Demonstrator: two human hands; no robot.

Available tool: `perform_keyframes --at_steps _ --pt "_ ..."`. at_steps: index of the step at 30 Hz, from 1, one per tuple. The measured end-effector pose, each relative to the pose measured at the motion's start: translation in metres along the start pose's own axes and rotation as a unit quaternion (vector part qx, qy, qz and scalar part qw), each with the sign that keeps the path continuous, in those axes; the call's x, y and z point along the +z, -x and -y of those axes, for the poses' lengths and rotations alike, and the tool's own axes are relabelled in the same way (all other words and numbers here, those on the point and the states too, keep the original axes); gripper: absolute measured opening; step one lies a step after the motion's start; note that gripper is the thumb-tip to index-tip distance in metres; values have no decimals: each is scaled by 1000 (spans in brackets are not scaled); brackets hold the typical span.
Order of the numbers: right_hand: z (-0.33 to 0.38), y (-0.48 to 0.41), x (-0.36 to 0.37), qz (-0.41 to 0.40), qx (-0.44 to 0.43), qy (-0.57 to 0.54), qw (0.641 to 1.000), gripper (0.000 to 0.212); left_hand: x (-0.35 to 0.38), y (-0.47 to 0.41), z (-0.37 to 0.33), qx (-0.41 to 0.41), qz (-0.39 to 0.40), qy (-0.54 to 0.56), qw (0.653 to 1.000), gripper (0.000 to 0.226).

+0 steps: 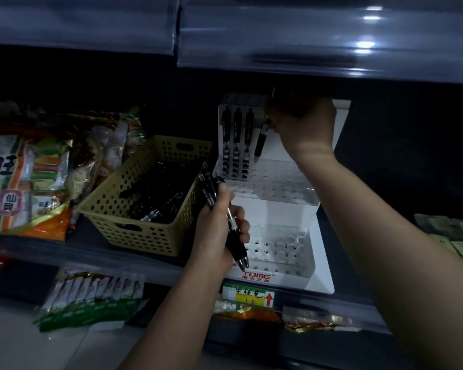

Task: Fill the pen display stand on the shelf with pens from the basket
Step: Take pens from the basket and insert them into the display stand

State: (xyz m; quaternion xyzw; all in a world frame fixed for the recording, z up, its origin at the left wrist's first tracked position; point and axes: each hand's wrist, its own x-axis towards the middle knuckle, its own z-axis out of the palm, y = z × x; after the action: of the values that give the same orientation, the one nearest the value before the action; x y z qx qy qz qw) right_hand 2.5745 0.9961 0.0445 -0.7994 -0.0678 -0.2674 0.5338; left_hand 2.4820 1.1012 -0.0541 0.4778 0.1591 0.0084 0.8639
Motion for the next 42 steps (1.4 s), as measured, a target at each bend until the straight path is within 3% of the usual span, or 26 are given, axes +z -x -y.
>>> perform_keyframes --at_steps 7,16,31,35,37,40,42 --pt "-4 3 7 -33 -51 114 992 18 -2 3 -10 13 25 16 999 17" --pt "-11 9 14 1 -23 163 986 17 -6 5 -10 61 28 -6 998 19" --pt "-18 20 12 65 28 187 980 22 3 10 -11 62 15 20 998 10" --pt "-14 29 5 32 12 135 990 28 8 12 -10 81 24 17 996 11" --pt "-7 38 0 79 22 83 993 26 11 14 -10 97 33 20 995 12" --pt "1 49 -8 235 82 19 968 27 15 14 -8 115 40 21 992 13" --pt "1 49 -12 266 86 -9 960 26 16 15 -6 114 45 18 992 13"
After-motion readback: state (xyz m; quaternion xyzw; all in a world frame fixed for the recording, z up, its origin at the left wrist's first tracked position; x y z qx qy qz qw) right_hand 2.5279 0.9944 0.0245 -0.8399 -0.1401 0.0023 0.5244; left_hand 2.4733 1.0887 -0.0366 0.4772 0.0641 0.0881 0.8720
